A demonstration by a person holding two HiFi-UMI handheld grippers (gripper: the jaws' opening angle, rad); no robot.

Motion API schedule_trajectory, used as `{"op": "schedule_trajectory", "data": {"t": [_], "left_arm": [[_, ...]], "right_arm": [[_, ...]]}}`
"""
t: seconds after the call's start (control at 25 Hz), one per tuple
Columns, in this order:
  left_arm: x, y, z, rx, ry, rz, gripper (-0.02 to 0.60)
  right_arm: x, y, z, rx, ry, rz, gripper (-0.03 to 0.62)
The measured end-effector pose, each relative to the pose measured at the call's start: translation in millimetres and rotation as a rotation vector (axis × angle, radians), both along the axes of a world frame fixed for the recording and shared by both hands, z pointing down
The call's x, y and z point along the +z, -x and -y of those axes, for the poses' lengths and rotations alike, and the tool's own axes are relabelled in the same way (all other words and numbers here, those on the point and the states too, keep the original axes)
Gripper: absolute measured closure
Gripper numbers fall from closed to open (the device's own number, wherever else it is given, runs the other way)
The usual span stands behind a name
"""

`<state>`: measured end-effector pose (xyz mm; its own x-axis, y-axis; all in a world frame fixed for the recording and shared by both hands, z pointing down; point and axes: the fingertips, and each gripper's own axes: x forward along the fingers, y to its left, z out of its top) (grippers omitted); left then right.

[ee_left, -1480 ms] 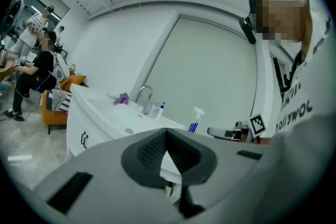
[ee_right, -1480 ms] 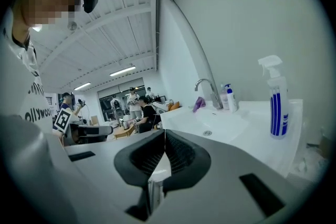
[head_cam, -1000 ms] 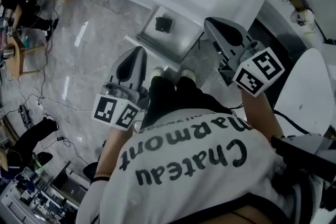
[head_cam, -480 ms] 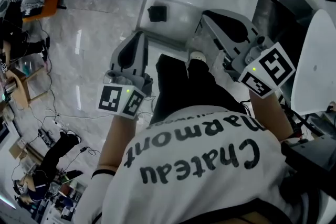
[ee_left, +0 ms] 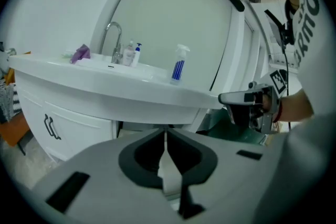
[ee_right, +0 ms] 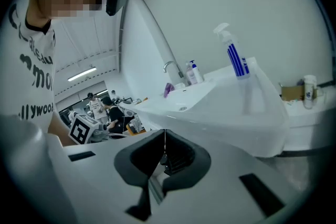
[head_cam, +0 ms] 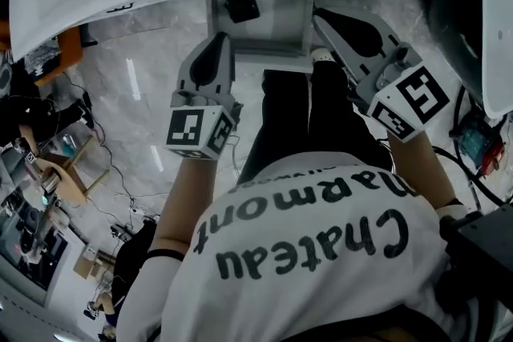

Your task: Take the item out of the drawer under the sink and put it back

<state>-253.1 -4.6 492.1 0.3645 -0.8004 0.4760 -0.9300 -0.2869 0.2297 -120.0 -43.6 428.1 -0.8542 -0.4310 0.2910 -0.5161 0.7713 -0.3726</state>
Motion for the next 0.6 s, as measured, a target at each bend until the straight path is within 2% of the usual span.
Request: {"op": "schedule_trajectory", "data": {"t": [0.2, 0.44, 0.6], "left_arm": [[28, 5, 4, 0.105, 0.041, 0.025, 0.572], [62, 8, 6, 0.202, 0.140, 0.064, 0.571], [77, 8, 14, 0.253, 0.158, 0.074, 0.571]], "right_arm": [[17, -2, -9, 0.139, 0.058, 0.031, 0.582], [28, -8, -12, 0.265, 0.081, 0.039, 0.582], [31, -16, -12, 0.363, 0.113, 0.071, 0.582]]}}
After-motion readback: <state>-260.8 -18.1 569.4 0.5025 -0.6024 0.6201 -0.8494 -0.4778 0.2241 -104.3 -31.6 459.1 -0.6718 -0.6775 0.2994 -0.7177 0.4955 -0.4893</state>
